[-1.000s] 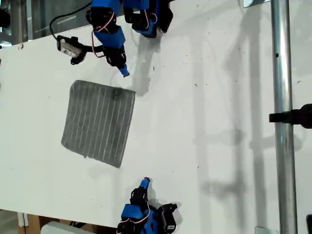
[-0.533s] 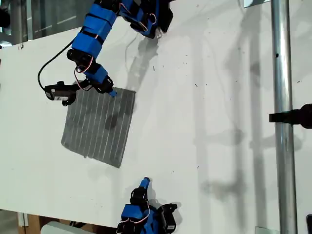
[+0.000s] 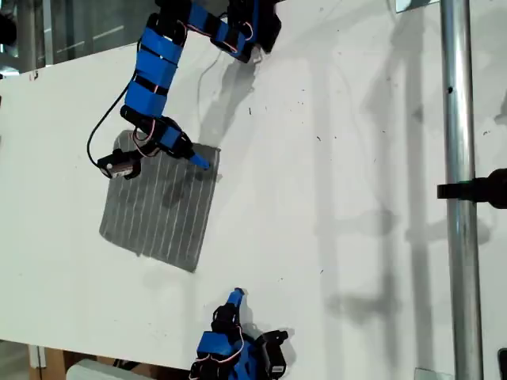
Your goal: Grasp corners of a towel and fold twice.
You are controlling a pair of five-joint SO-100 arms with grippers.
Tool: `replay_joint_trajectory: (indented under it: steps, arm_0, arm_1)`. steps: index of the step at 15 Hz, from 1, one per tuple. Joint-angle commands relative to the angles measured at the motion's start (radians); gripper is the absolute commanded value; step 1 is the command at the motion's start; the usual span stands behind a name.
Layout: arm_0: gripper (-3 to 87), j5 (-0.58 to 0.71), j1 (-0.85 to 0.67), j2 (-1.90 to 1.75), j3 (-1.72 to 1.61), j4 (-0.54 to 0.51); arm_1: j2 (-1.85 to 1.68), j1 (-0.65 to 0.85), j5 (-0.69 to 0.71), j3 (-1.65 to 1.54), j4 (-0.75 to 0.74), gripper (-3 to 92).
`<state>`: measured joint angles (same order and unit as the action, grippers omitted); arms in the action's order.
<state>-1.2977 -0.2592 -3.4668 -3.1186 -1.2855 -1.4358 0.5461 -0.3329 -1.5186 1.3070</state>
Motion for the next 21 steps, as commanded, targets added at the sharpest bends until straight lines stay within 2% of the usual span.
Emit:
replay_joint_trajectory:
  steps: [1, 4, 7, 9, 11, 14, 15, 17, 18, 21]
  arm_0:
    - [-2.6, -0.012, 0.006, -0.005, -0.002, 0.017]
    - [-2.6, -0.012, 0.005, -0.005, -0.002, 0.017]
    - [-2.6, -0.018, -0.002, -0.005, -0.002, 0.015]
    - [-2.6, -0.018, -0.009, -0.005, -0.002, 0.018]
    - [-2.6, -0.026, -0.006, -0.005, 0.003, 0.02]
    - [-2.6, -0.067, -0.008, 0.035, 0.124, 0.063]
    - [-2.7, -0.06, -0.009, 0.175, 0.236, 0.092]
    - [-2.7, 0.031, -0.008, 0.687, 0.614, 0.106]
    - [-2.7, 0.13, -0.035, 0.893, 0.822, 0.061]
    - [-2.6, 0.462, -0.204, 1.33, 1.324, -0.16]
  arm_1:
    - [0.054, 0.015, 0.021, 0.014, -0.061, 34.7]
    - [0.206, 0.038, 0.037, 0.032, -0.127, 34.5]
    - [0.351, 0.04, 0.04, 0.092, -0.11, 33.3]
    - [0.35, 0.044, 0.064, 0.11, -0.11, 24.1]
    - [0.348, 0.049, 0.074, 0.115, -0.115, 3.9]
    - [0.35, 0.04, 0.086, 0.117, -0.126, -0.2]
    - [0.348, 0.032, 0.086, 0.115, -0.127, -0.2]
    - [0.347, 0.018, 0.084, 0.115, -0.135, -0.2]
    - [0.345, 0.014, 0.081, 0.117, -0.137, -0.2]
    - [0.327, -0.014, 0.075, 0.11, -0.137, -0.2]
